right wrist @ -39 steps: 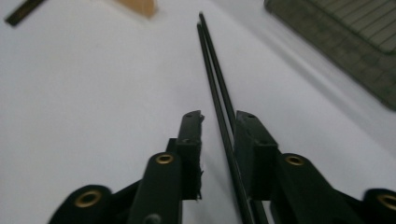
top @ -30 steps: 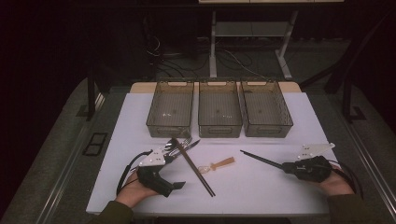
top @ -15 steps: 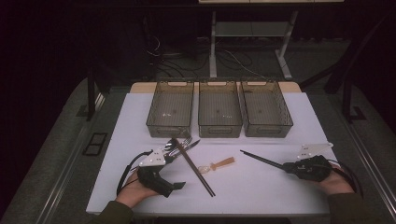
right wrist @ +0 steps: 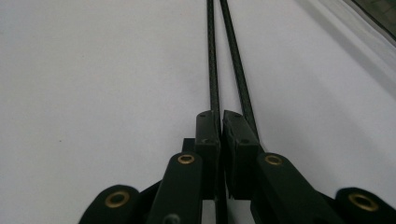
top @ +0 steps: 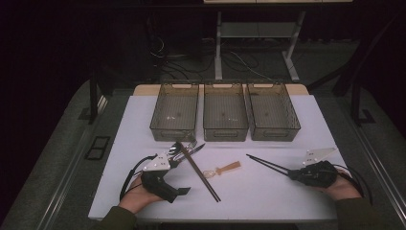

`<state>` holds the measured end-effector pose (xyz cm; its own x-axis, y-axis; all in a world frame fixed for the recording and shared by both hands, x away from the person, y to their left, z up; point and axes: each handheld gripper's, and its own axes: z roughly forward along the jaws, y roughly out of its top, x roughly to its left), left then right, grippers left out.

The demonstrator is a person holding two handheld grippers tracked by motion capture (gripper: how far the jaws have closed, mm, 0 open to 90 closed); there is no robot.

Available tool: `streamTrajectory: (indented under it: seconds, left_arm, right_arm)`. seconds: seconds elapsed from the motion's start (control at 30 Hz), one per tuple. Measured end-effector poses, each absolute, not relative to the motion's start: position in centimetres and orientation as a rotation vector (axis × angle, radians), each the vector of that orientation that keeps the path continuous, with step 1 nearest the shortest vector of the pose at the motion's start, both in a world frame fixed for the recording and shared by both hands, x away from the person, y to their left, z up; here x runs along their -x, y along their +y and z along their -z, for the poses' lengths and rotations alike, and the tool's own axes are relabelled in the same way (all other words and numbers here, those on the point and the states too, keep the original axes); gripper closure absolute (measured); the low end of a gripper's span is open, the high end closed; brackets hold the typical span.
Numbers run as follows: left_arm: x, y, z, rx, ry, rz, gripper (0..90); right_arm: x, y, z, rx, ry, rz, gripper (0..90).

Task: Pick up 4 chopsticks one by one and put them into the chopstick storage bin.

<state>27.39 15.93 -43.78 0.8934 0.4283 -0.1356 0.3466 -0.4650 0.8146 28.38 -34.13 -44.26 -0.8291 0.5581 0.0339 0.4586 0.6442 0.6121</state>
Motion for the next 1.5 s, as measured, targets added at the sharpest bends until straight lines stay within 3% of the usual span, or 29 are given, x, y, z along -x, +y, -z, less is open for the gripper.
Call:
streamTrajectory:
  seconds: [1.5]
  left_arm:
    - [-27.3, 15.8, 43.8, -2.081, 0.559, -0.096, 0.0]
  right_arm:
    - [-28.5, -34.7, 41.1, -0.824, 2.621, -1.236, 86.0]
